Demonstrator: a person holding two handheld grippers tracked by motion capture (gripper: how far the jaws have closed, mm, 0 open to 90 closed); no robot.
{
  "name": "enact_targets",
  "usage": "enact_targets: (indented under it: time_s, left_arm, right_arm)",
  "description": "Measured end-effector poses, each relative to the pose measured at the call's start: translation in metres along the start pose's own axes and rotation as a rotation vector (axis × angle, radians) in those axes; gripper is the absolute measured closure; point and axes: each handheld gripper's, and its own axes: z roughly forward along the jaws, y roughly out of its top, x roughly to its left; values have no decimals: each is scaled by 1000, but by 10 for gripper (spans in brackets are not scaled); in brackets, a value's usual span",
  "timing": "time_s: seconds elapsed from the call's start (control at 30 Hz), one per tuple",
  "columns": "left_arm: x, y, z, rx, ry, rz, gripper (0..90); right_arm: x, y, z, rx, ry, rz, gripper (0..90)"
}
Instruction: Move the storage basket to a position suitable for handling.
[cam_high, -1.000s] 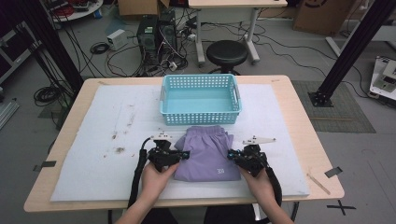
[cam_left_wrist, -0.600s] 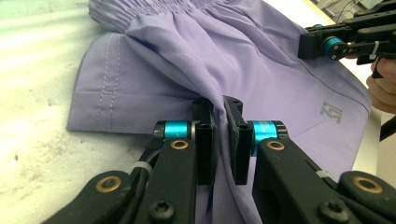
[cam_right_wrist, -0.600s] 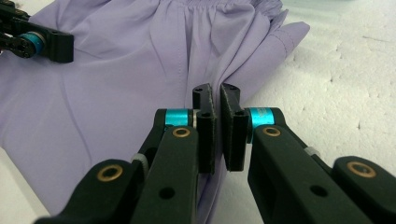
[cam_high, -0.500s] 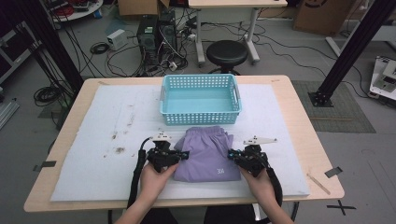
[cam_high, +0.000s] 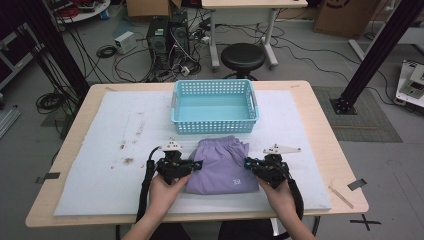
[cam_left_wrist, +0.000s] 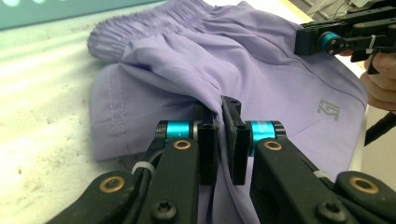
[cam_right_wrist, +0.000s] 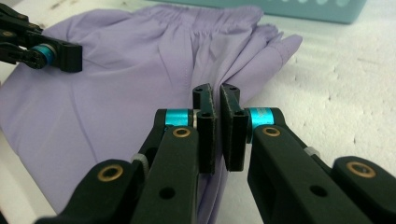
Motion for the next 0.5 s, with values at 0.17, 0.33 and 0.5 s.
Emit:
enact_targets:
  time_s: [0.17,0.33,0.5]
  left_arm:
    - [-2,4,-7,-22,3,12,855]
    - [-5,10,-15,-41,17,37,856]
    - [-12,21,-25,-64,28,79,856]
  right_arm:
    - [4,6,-6,-23,11,-14,869]
    - [9,12,-11,-46,9,-42,870]
    - [12,19,-15,-67,10,-54,870]
